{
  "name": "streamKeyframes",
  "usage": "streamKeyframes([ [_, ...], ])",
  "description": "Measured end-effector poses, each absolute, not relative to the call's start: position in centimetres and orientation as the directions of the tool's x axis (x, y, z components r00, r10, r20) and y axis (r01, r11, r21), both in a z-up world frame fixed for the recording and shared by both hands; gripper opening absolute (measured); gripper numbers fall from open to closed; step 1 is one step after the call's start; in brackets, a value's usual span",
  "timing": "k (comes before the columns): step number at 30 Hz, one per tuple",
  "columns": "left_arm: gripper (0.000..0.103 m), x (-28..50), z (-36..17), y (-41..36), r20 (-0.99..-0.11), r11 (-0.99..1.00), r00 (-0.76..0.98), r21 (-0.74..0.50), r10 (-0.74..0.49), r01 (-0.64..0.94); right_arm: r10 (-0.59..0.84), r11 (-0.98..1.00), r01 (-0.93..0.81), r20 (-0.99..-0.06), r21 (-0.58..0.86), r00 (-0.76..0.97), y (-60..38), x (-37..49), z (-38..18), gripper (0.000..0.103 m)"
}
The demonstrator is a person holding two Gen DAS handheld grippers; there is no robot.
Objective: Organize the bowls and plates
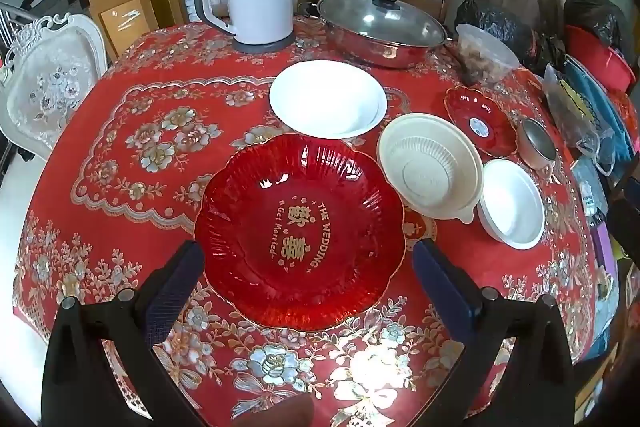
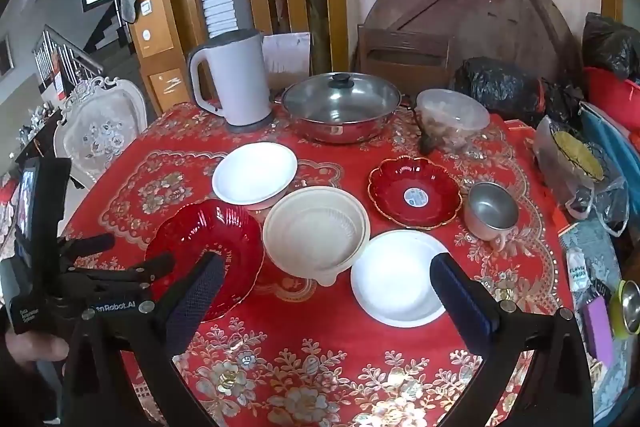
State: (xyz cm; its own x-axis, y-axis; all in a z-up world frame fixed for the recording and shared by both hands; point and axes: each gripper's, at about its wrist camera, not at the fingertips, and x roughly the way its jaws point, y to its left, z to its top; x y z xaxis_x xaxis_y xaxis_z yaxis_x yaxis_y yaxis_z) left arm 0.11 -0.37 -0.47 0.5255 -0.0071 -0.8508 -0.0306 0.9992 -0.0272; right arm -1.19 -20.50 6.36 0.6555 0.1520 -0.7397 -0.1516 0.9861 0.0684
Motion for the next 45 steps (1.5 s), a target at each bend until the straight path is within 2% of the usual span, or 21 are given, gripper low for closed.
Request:
streamKeyframes([
  [12, 0.103, -0.1, -1.0, -0.9, -0.857, 0.999, 0.515, -0.049, -0.037, -0.011, 0.086, 0.994, -0.108, -0.783, 0.024, 0.616, -20.9, -0.1, 5.4, 0.103],
  [16, 0.103, -0.7, -1.1, -1.2, -0.826, 0.997, 0.559, -0.071, -0.065, 0.012, 0.066, 0.995, -0.100, -0.784, 0.006, 0.617, -21.0, -0.1, 5.3, 0.103],
  [21, 0.103, -0.4, -2.1, -0.5, -0.858, 0.990, 0.500, -0.138, -0.116, -0.006, 0.038, 0.996, -0.086, -0.783, -0.020, 0.621, -21.2, 0.1, 5.2, 0.103],
  [27, 0.103, -0.9, -2.2, -0.7, -0.855, 0.991, 0.507, -0.133, -0.105, -0.019, 0.042, 0.995, -0.098, -0.785, -0.024, 0.618, -21.3, 0.1, 4.9, 0.103],
  [32, 0.103, -1.6, -2.1, -1.3, -0.812, 0.966, 0.528, -0.248, -0.247, 0.071, 0.045, 0.993, -0.114, -0.782, -0.033, 0.621, -21.3, 0.1, 4.9, 0.103],
  [36, 0.103, -1.7, -3.5, -2.7, -0.845, 0.940, 0.414, -0.326, -0.337, 0.100, 0.056, 0.991, -0.131, -0.782, -0.033, 0.621, -21.4, 0.0, 4.8, 0.103],
  [45, 0.103, -3.0, -2.6, -4.4, -0.852, 0.967, 0.459, -0.240, -0.252, 0.086, 0.058, 0.986, -0.158, -0.781, -0.053, 0.621, -22.1, -0.2, 4.2, 0.103],
])
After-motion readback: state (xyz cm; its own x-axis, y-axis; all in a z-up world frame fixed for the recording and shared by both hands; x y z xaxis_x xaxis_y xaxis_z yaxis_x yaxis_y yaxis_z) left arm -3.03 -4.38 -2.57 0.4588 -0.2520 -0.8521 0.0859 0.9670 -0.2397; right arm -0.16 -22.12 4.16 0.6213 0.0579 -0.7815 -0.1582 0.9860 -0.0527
